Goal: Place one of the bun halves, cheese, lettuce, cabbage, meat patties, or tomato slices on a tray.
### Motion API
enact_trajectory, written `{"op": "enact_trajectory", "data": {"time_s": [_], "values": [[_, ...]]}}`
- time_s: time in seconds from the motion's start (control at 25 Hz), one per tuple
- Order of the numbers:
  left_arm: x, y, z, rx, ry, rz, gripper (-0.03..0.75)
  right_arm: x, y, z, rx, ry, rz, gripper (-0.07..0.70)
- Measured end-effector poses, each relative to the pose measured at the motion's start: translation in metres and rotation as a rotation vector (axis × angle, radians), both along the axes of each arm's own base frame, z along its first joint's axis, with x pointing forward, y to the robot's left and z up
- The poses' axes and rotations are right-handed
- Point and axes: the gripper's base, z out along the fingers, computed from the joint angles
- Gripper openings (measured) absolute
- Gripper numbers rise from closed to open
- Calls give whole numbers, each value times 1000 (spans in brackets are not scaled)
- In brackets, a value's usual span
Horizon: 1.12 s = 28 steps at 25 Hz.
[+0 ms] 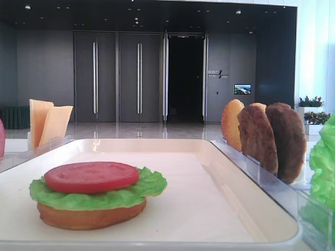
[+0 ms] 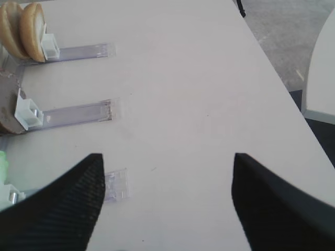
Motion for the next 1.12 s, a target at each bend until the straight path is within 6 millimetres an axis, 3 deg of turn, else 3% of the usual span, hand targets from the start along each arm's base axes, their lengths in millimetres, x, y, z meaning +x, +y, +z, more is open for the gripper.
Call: {"op": "enact_trajectory", "data": {"time_s": [0.28, 0.64, 0.92, 1.12], "values": [[1, 7, 1, 16, -3, 21, 437, 0, 0, 0, 0, 0, 0, 514], [-2, 62, -1, -63, 25, 204, 437, 0, 0, 0, 0, 0, 0, 514], [-5, 59, 2, -97, 18, 174, 437, 0, 0, 0, 0, 0, 0, 514], [-26, 54, 23, -124, -72, 148, 437, 0, 0, 0, 0, 0, 0, 514]]}}
